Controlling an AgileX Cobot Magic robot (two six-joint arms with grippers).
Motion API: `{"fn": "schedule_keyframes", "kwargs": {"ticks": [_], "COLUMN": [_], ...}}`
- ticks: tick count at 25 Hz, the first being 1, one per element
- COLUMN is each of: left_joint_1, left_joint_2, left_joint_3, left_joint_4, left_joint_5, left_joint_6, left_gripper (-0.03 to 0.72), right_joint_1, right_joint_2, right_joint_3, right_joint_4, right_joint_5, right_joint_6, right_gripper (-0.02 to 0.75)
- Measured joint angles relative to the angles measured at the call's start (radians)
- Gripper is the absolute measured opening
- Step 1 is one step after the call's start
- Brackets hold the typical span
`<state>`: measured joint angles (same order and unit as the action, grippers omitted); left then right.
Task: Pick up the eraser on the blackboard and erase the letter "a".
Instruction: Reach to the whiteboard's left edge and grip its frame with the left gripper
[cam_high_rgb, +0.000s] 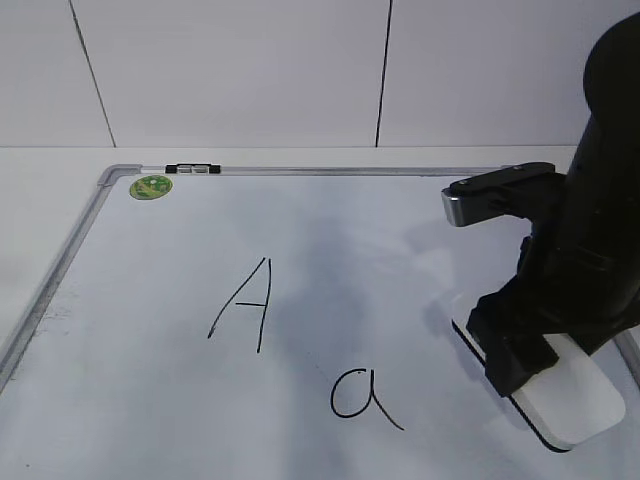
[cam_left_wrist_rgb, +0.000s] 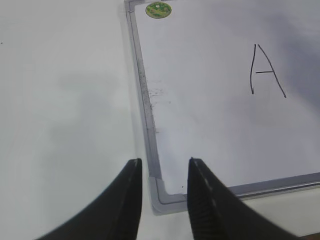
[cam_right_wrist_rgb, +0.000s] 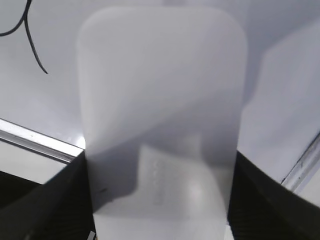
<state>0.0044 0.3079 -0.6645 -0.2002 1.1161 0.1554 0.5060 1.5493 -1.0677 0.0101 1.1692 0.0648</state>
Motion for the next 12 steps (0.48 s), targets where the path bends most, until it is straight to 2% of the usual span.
{"fn": "schedule_keyframes", "kwargs": {"ticks": [7, 12], "left_joint_1": [-0.006, -0.008], "left_joint_2": [0.353, 0.62], "left_joint_3": [-0.138, -0.194], "left_joint_4": [-0.005, -0.005], "left_joint_5": [-0.044, -0.179], "left_joint_6": [-0.009, -0.009], "left_gripper": [0.24, 0.234], "right_joint_1": [0.0, 0.0], "right_joint_2": [0.0, 0.0], "right_joint_3": [0.0, 0.0], "right_joint_4": [0.004, 0.006], "right_joint_5": [-0.004, -0.006], "right_joint_6": [0.001, 0.002], "right_gripper": [0.559, 0.559]}}
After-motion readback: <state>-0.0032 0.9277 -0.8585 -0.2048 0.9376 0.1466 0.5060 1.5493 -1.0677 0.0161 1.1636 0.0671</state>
